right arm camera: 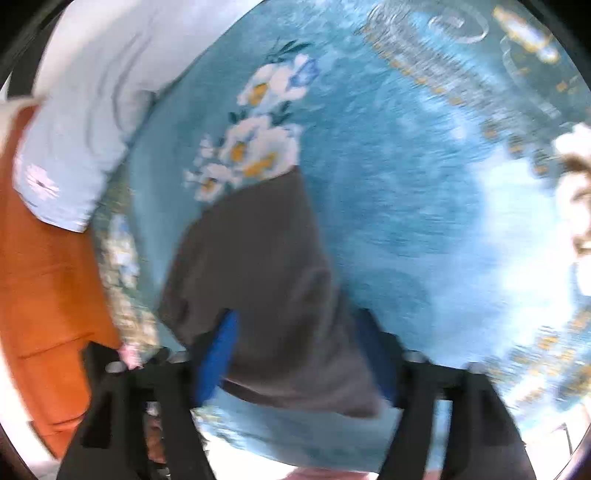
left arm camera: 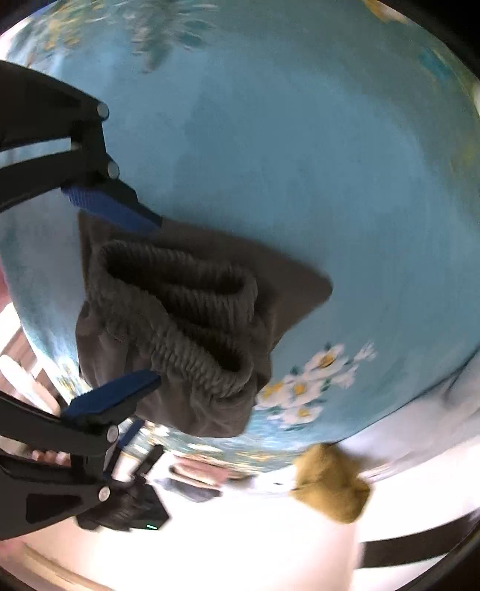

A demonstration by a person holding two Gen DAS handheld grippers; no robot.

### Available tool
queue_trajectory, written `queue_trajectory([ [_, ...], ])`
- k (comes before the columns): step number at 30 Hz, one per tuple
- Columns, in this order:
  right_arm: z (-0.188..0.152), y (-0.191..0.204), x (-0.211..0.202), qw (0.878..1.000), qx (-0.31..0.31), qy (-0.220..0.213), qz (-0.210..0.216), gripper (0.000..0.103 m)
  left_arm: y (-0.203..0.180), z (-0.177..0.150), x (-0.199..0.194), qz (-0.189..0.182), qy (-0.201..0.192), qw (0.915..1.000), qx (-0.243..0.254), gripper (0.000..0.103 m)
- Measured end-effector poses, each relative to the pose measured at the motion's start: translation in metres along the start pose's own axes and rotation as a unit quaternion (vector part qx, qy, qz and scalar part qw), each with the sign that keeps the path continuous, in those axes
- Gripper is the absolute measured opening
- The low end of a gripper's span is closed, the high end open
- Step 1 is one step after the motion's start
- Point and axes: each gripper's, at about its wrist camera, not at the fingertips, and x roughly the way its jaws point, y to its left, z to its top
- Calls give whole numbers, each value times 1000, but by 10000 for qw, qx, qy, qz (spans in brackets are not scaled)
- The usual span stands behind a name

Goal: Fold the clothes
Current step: 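Lift the folded sweatpants with both grippers off the blanket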

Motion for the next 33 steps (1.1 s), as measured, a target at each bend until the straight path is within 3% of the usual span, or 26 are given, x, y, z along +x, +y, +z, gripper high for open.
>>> queue_trajectory([
  [1, 2, -1, 6, 9999, -44, 56, 151, 76, -1, 3, 5, 88, 56, 9998, 144, 82],
  [4, 4, 6, 24, 9987, -477, 181, 46, 81, 5, 8, 17, 285, 158, 9990, 293, 84],
  [9, 8, 9, 46, 9963, -758, 396, 131, 84, 16, 13, 27, 238, 179, 9994, 201, 92],
  [12, 14, 6, 51, 9965, -700, 428, 176, 84, 13, 15, 22, 181, 44, 9994, 296, 93],
  [19, 16, 10, 58, 9960, -713, 503, 186, 84, 15, 22, 36, -261, 109, 9994, -184, 94],
  [23, 15, 14, 56, 9966, -673, 467, 50, 84, 14, 18, 33, -346, -61, 9987, -363, 94],
  [28, 11, 25, 51, 9973, -629, 372, -61, 84, 11, 18, 34, -457, -103, 9977, -480, 89],
  [33, 4, 33, 43, 9982, -553, 229, 33, 78, 5, 17, 31, -484, -90, 9983, -299, 75],
])
